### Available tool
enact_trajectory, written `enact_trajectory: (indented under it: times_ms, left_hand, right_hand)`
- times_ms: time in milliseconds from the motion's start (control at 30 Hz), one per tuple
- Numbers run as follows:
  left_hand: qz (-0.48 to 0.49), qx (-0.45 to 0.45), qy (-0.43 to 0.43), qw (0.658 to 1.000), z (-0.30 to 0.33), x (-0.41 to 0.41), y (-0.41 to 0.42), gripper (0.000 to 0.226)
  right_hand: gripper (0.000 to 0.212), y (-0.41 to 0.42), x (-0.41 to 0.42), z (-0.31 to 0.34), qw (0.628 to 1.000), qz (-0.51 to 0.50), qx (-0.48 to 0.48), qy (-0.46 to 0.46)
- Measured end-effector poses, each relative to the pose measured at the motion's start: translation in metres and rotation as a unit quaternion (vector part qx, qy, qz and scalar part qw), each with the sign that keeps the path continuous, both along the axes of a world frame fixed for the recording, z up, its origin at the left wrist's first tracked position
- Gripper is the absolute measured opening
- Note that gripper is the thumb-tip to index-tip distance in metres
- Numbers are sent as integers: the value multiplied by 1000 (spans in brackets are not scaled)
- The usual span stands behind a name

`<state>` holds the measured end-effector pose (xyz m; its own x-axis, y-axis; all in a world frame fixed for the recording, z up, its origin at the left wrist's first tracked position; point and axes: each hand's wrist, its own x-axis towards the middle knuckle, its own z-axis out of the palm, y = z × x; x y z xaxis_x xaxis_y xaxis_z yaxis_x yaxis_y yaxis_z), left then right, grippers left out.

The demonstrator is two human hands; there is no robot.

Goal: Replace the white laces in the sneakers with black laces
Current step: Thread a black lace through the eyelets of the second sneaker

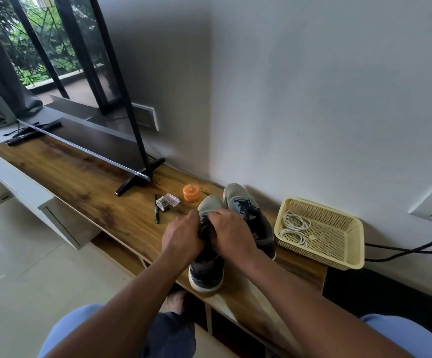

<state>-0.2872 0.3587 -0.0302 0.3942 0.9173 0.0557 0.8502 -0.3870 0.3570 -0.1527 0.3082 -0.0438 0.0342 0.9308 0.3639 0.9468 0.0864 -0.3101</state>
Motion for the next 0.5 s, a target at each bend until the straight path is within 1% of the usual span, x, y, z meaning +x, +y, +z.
enact_trajectory:
  times_ms: [100, 200, 233, 367, 433, 500]
  left_hand:
    - [-25, 23, 36, 999, 8, 2, -8, 31]
    - [-66, 42, 97, 992, 26, 1, -23, 28]
    - [-77, 34, 115, 990, 31, 0, -28, 27]
    - [-104, -16, 221, 970, 39, 9, -51, 44]
    - [-108, -25, 252, 961, 38, 14, -59, 42]
    - [-112, -31, 280, 953, 37, 17, -63, 39]
  right_hand:
    - [19, -7, 10, 11, 999, 8, -31, -22]
    - [20, -27, 22, 29, 997, -29, -41, -63]
    - [20, -34, 25, 33, 994, -47, -52, -78]
    - [27, -62, 44, 36, 975, -111, -157, -114]
    - [27, -69, 48, 26, 965, -116, -200, -122]
    - [26, -73, 49, 14, 961, -105, -223, -122]
